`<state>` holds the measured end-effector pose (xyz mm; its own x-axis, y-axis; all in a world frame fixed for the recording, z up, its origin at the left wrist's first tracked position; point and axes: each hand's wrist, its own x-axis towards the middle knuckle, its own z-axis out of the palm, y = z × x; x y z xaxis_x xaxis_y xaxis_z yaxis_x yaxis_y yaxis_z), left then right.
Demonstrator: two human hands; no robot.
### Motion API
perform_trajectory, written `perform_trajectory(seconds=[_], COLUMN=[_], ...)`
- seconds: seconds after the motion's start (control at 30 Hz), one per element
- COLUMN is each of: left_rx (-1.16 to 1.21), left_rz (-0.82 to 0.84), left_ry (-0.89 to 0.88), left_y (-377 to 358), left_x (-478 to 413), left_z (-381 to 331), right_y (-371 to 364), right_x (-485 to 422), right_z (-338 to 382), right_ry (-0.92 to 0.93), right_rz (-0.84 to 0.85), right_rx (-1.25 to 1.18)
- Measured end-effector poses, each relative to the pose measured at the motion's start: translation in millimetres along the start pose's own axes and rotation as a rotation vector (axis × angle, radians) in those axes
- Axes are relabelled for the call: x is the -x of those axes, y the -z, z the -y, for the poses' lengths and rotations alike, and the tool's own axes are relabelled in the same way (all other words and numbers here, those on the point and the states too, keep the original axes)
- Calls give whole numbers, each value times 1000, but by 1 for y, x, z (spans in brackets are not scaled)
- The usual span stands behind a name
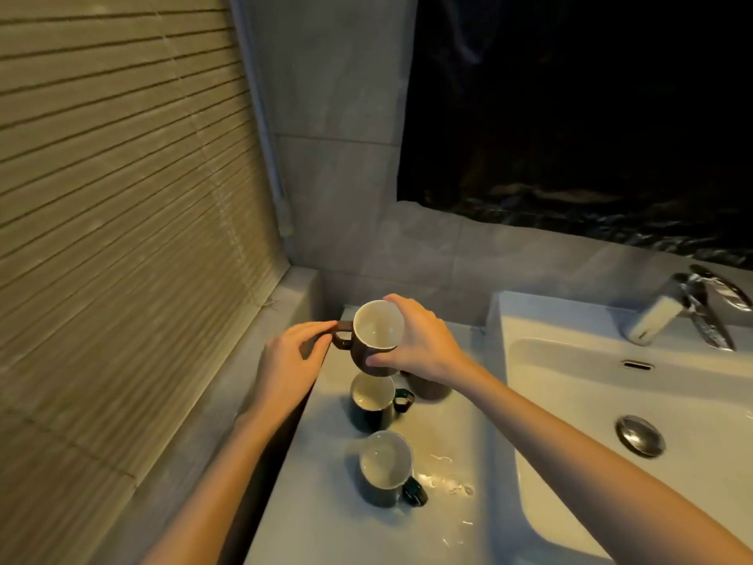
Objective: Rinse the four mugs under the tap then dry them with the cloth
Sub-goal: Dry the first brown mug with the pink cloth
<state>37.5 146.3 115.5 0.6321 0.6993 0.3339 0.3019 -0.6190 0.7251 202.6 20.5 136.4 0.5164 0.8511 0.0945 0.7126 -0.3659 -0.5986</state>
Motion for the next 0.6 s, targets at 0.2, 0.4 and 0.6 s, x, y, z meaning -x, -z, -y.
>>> perform_trajectory(seconds=[0.2, 0.4, 0.6], left_rx=[45, 92, 85], left_rz=[362, 452, 524], left_ry=[73, 199, 296], left_y=[-30, -65, -89], left_x=[-38, -72, -75], left_z=[55, 98, 135], right_y=[-34, -64, -92], right_x=[-66, -108, -125], right_z=[-19, -49, -71], right_ry=[-86, -174, -218], right_rz=[17, 99, 197], right_rx=[20, 45, 53])
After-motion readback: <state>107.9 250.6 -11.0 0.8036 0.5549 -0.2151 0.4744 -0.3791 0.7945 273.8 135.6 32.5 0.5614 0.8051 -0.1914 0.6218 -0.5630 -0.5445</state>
